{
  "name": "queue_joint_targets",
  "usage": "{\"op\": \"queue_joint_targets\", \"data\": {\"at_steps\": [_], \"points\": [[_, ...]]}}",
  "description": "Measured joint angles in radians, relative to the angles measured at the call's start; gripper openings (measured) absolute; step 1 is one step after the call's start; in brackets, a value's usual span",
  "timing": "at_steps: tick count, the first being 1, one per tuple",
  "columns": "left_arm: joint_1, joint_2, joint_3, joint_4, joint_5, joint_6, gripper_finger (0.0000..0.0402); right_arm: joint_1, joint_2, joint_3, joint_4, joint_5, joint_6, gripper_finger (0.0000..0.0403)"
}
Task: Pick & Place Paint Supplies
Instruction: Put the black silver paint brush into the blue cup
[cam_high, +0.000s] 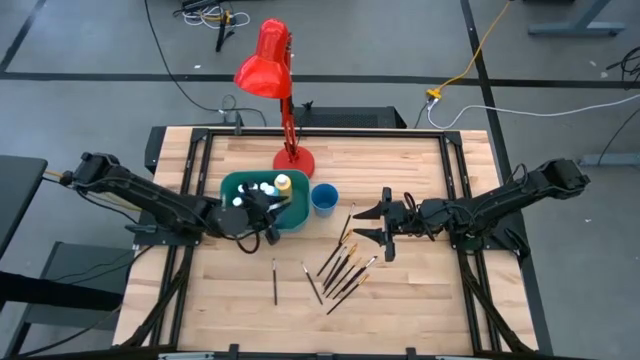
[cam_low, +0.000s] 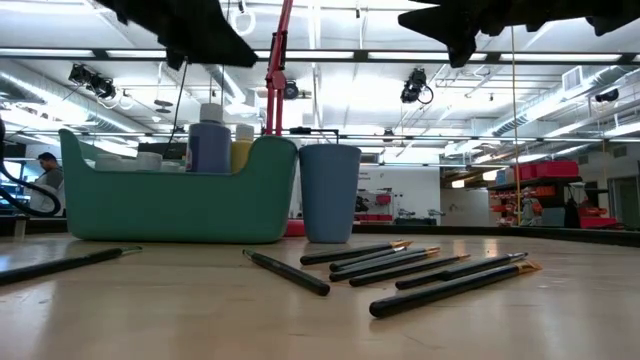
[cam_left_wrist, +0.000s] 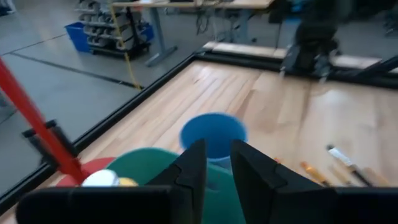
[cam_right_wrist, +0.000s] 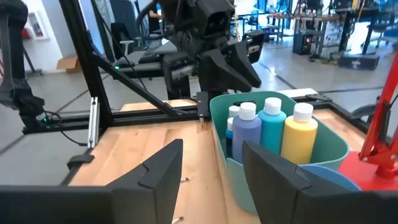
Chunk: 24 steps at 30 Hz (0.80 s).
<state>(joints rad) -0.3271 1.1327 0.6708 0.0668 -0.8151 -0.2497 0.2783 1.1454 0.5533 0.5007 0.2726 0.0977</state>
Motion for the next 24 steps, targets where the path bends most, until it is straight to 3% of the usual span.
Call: {"op": "queue_joint_targets", "data": {"at_steps": [3, 13, 24], "points": [[-0.023, -0.008, 0.000, 0.041, 0.041, 0.000, 0.0082, 0.000, 0.000, 0.000, 0.012, 0.000, -0.032, 0.0178], [-0.042, -0.008, 0.000, 0.083, 0.360, -0.043, 0.0082, 0.000, 0.000, 0.000, 0.030, 0.000, -0.030, 0.0178], [-0.041, -0.008, 0.000, 0.083, 0.417, -0.060, 0.0082, 0.000, 0.000, 0.000, 0.030, 0.000, -0.029, 0.0178]]}}
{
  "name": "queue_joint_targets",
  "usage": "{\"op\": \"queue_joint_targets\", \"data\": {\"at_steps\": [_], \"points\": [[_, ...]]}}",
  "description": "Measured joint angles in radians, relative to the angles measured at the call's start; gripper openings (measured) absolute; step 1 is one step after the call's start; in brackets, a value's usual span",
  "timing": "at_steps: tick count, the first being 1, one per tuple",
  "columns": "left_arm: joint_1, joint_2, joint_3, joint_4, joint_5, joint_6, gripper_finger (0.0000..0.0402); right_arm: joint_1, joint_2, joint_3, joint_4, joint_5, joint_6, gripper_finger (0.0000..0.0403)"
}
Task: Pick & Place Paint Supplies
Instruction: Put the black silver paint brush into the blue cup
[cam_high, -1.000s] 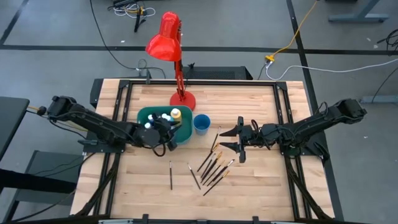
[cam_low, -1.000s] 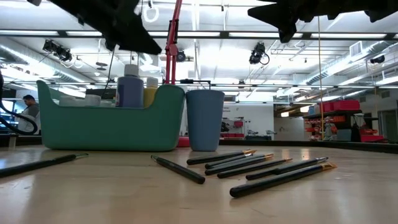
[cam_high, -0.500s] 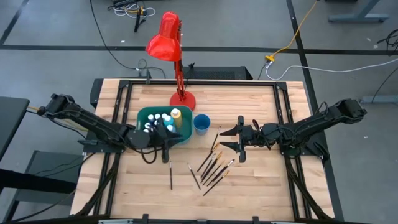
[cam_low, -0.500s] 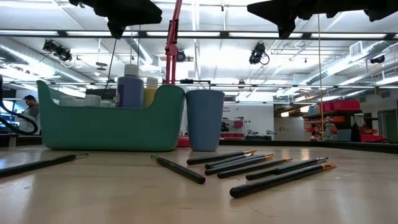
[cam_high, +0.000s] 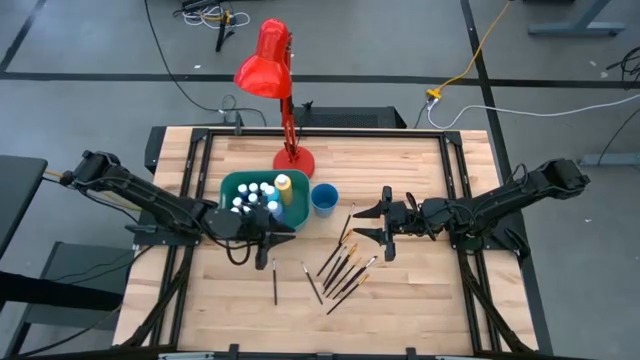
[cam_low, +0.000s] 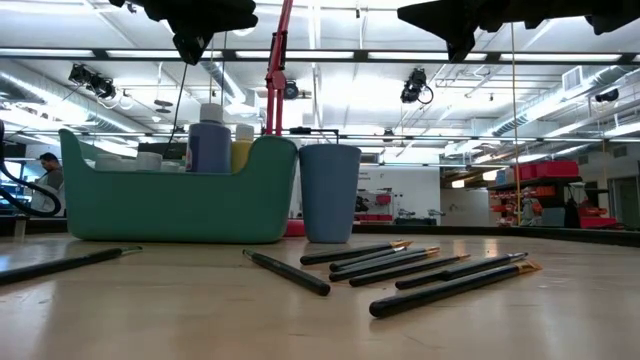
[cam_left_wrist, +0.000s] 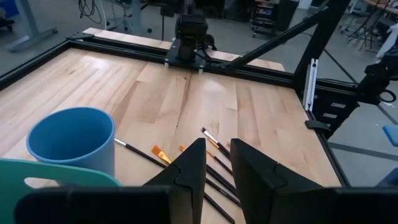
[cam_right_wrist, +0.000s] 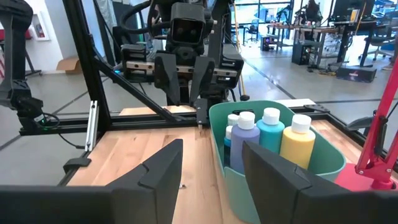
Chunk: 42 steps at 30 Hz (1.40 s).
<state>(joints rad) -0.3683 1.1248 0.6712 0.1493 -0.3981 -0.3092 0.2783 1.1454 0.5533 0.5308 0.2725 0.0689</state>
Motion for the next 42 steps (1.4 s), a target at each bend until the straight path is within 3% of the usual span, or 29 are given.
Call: {"op": "queue_joint_targets", "data": {"at_steps": [30, 35, 38, 42], "points": [[0.000, 0.000, 0.001, 0.000, 0.000, -0.001, 0.0082, 0.000, -0.001, 0.000, 0.022, 0.000, -0.002, 0.0178], [0.000, 0.000, 0.001, -0.001, 0.000, -0.001, 0.0082, -0.003, -0.001, 0.000, 0.069, 0.020, -0.067, 0.0178], [0.000, 0.000, 0.001, -0.001, 0.000, -0.001, 0.0082, -0.003, -0.001, 0.000, 0.034, 0.032, -0.069, 0.0178], [0.001, 0.001, 0.001, 0.000, -0.014, 0.084, 0.0082, -0.007, -0.001, 0.000, -0.102, 0.023, -0.194, 0.0178]]}}
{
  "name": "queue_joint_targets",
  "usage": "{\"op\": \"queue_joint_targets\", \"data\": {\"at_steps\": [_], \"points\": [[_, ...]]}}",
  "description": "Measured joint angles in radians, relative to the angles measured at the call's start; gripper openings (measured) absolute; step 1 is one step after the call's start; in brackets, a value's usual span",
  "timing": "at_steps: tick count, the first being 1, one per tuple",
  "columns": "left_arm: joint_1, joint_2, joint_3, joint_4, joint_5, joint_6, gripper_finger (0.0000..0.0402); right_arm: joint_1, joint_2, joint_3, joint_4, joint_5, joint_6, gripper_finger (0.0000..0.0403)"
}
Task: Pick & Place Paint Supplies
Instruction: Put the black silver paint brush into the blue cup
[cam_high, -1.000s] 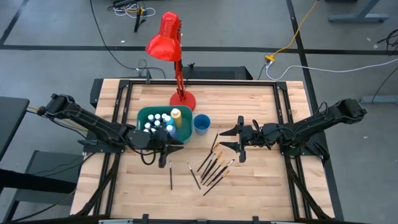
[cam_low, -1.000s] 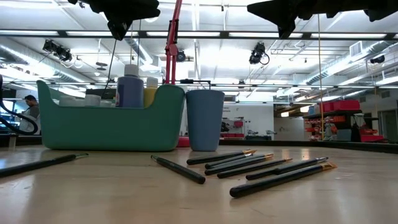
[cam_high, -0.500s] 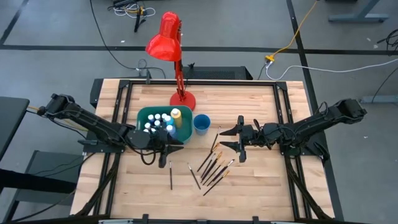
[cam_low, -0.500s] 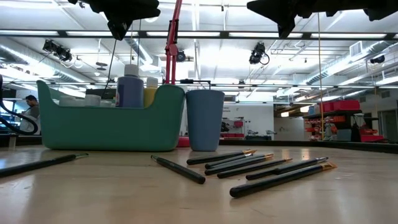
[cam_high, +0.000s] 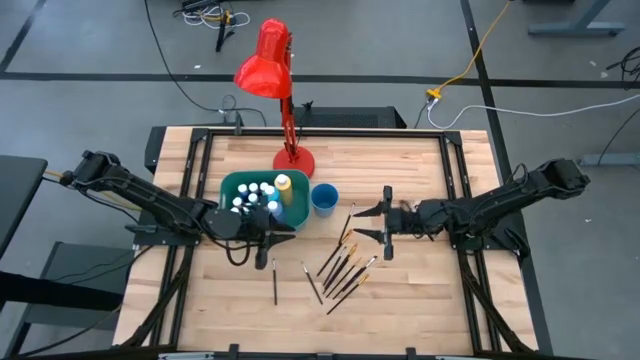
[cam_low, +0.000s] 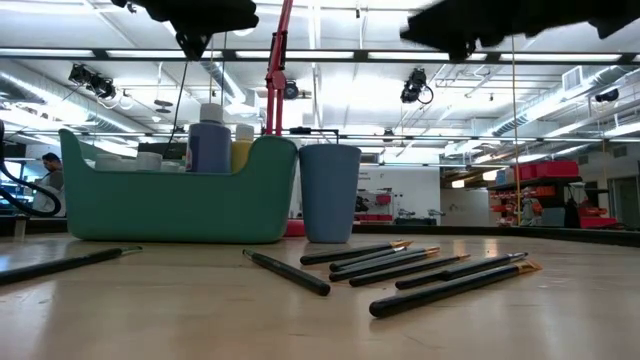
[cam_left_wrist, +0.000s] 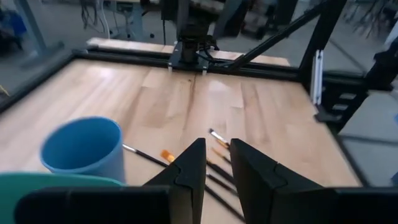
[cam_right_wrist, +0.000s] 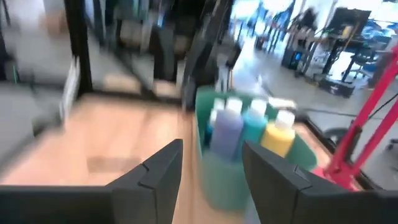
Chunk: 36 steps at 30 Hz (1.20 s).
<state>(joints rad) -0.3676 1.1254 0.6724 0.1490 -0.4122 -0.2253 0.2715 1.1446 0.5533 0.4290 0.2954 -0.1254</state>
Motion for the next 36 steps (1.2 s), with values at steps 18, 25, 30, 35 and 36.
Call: {"op": "queue_joint_targets", "data": {"at_steps": [18, 25, 30, 35, 36], "points": [[0.000, 0.000, 0.000, 0.000, 0.011, -0.022, 0.0082, -0.436, 0.203, 0.000, -0.202, -0.692, -0.138, 0.0178], [0.000, 0.000, 0.000, 0.000, 0.011, -0.022, 0.0082, -0.501, 0.434, 0.000, -0.110, -0.680, -0.183, 0.0178], [0.000, 0.000, 0.000, 0.000, 0.011, -0.022, 0.0082, -0.513, 0.519, 0.000, -0.046, -0.680, -0.283, 0.0178], [0.000, 0.000, 0.000, 0.000, 0.010, -0.022, 0.0082, -0.547, 0.557, 0.000, -0.046, -0.677, -0.302, 0.0178], [0.000, 0.000, 0.000, 0.000, 0.010, -0.022, 0.0082, -0.555, 0.564, 0.000, -0.045, -0.673, -0.304, 0.0178]]}}
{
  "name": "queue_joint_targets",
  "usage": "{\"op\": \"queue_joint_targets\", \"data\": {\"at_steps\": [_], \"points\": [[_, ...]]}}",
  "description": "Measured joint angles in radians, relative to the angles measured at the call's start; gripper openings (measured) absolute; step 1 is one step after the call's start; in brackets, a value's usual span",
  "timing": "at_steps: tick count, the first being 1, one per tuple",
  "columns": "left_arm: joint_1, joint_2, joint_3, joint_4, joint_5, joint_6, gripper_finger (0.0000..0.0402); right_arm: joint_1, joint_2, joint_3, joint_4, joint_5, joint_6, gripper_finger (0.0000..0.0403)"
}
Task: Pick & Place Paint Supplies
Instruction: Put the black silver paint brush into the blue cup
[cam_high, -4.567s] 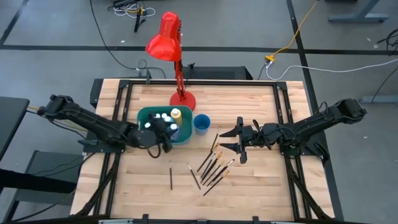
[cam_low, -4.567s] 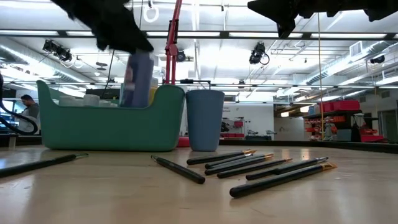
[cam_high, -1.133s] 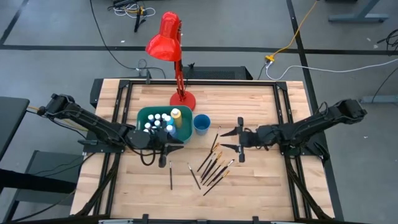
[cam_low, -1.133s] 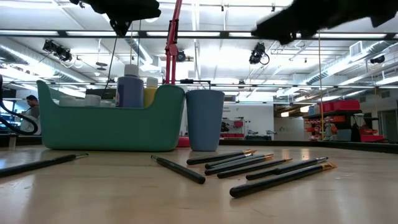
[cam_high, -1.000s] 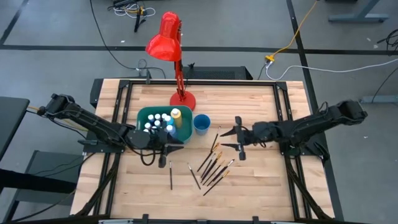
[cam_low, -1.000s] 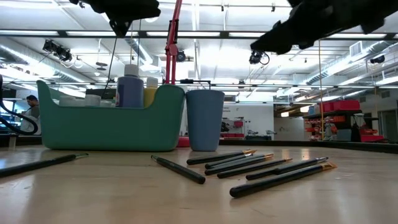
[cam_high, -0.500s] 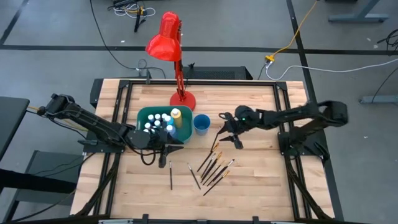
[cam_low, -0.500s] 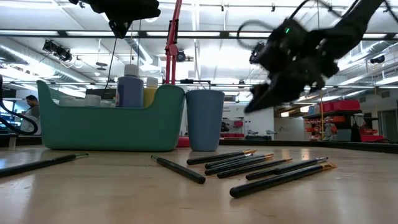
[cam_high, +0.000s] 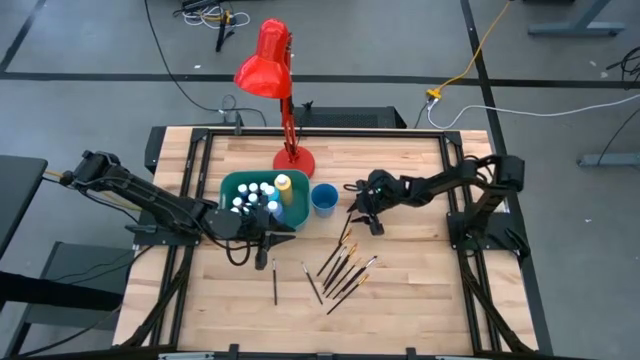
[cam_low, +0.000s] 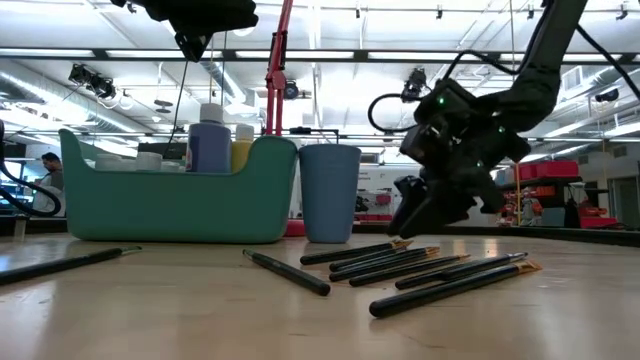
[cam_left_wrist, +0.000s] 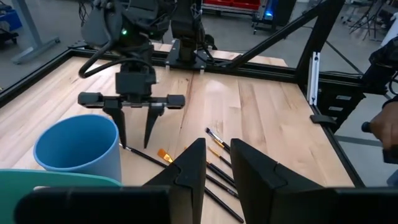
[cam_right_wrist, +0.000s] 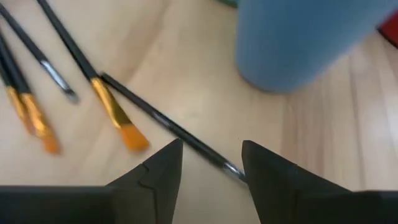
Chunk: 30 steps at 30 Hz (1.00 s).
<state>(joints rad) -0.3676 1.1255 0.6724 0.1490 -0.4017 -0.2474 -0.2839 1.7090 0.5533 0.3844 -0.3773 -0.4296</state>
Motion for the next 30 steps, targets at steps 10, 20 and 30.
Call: {"op": "queue_joint_targets", "data": {"at_steps": [10, 20, 30], "points": [[0.000, 0.000, 0.000, 0.000, 0.000, -0.008, 0.0082, -0.056, 0.080, 0.003, 0.053, -0.032, -0.002, 0.0178], [0.000, 0.000, 0.000, 0.000, 0.000, -0.010, 0.0082, -0.056, 0.091, 0.005, 0.038, -0.056, 0.007, 0.0104], [0.000, 0.000, 0.000, 0.000, 0.000, -0.011, 0.0082, -0.049, 0.091, 0.005, 0.023, -0.018, 0.089, 0.0012]]}}
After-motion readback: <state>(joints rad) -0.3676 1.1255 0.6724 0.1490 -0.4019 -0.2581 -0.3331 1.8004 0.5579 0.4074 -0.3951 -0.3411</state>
